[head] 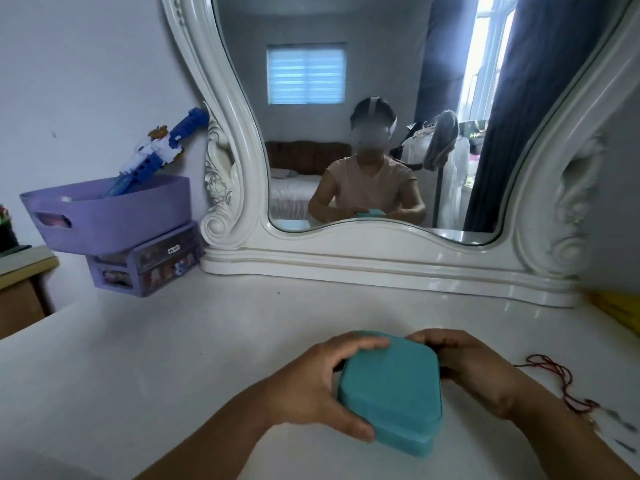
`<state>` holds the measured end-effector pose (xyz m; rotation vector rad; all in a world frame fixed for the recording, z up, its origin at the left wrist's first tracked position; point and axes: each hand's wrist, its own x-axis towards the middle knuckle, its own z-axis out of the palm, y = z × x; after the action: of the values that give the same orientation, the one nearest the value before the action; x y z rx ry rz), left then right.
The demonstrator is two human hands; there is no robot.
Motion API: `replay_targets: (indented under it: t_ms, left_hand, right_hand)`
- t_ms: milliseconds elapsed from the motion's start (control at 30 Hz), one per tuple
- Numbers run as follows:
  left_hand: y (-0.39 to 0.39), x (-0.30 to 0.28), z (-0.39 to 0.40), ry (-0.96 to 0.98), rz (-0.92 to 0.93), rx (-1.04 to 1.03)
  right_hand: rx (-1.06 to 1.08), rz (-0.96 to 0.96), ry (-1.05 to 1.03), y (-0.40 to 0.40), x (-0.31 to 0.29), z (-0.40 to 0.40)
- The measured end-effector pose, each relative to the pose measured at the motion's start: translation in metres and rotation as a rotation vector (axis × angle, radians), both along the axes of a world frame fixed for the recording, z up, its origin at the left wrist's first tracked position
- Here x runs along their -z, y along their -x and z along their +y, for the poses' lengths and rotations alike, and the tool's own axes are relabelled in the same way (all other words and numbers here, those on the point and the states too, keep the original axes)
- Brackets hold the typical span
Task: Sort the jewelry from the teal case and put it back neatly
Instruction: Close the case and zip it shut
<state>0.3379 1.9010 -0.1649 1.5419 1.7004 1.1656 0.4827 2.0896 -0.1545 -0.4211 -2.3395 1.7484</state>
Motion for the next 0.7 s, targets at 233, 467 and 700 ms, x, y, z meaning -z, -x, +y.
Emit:
replay_targets:
  t_ms: [233, 467, 700]
  left_hand:
    - [-0.002, 0.017, 0.018, -0.034, 0.012, -0.008]
    - [0.003, 0.02, 0.015, -0.016, -0.061, 0.017]
    - [0.0, 0.016, 0.005, -0.013, -0.016, 0.103]
  right_hand:
    - [-0.008, -0.002, 0.047, -0.013, 0.018, 0.026]
    - [0.015, -0.003, -0.297, -0.006, 0.019, 0.017]
    - [-0.189, 0.051, 0.021, -0.015, 0.016, 0.025]
